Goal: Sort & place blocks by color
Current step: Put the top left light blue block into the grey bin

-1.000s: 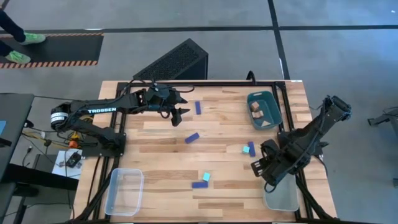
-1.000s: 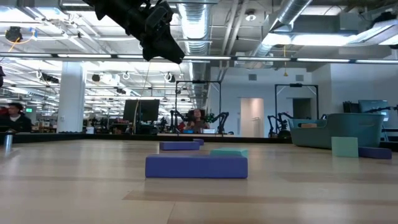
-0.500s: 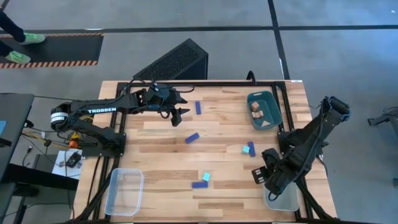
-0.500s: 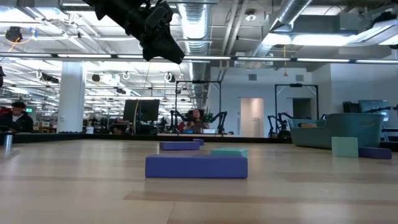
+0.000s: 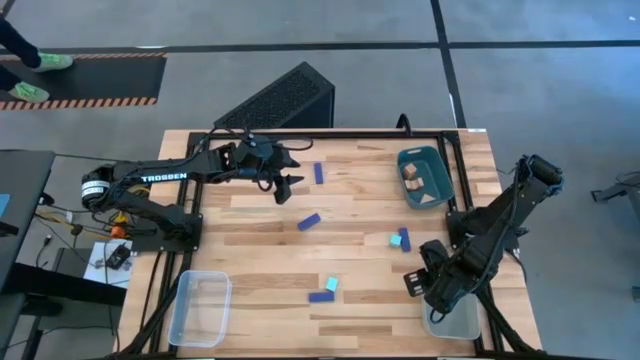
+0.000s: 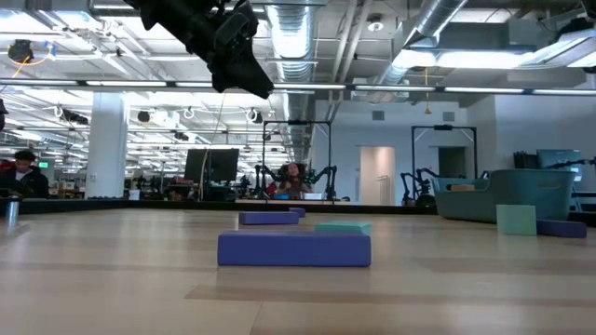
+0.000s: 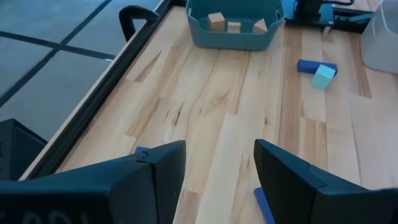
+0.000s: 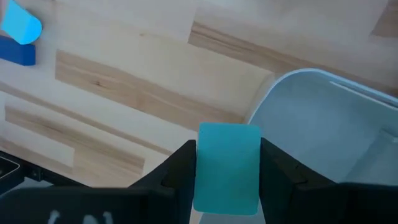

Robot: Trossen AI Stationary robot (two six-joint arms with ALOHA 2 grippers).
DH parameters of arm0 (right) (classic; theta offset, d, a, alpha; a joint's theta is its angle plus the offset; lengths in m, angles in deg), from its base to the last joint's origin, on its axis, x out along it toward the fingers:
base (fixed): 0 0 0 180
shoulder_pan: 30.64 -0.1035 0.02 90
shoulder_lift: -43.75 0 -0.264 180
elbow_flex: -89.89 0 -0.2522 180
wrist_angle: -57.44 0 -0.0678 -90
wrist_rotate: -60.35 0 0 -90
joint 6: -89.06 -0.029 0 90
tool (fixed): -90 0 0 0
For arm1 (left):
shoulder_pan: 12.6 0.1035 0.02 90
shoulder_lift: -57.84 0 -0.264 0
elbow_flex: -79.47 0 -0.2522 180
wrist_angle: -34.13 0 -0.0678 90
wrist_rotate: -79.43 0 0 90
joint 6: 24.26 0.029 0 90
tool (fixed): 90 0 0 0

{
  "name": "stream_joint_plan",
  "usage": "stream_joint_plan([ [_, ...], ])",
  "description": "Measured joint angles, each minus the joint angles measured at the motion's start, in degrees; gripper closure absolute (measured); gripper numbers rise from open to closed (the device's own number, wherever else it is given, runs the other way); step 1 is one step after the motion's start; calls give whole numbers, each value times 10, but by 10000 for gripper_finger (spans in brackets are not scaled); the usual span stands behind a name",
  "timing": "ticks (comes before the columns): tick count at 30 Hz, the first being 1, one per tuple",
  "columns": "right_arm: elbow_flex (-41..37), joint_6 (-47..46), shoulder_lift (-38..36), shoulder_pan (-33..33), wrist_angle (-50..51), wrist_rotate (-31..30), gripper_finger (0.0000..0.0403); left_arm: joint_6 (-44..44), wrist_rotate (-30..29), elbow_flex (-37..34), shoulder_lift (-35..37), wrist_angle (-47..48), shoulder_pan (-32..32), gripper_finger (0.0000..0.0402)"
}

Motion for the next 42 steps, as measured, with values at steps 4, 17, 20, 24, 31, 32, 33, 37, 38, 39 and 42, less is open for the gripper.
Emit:
stream_joint_plan([
  [4,0,2,0,0,-3,3,261,3,0,0,0,9,0,220],
  [17,1,4,3,-13,-49,39,261,-7,1,0,0,24,0,220],
  [20,1,4,17,-13,-49,48,258,-8,1,0,0,23,0,220],
  [24,1,8,38,-16,-79,61,259,-13,7,0,0,27,0,220],
  [31,1,11,73,-15,-117,62,258,-14,15,0,0,27,0,220],
  [32,1,11,77,-15,-119,62,258,-13,15,0,0,27,0,220],
  [33,1,11,77,-15,-120,62,258,-11,15,0,0,27,0,220],
  [37,1,12,76,-8,-118,61,260,-10,15,0,0,27,0,220],
  [38,1,17,76,-6,-116,61,260,-10,15,0,0,27,0,220],
  [39,1,25,76,-3,-112,61,258,-9,15,0,0,27,0,220],
  [42,1,52,76,7,-104,62,257,-8,14,0,0,27,1,220],
])
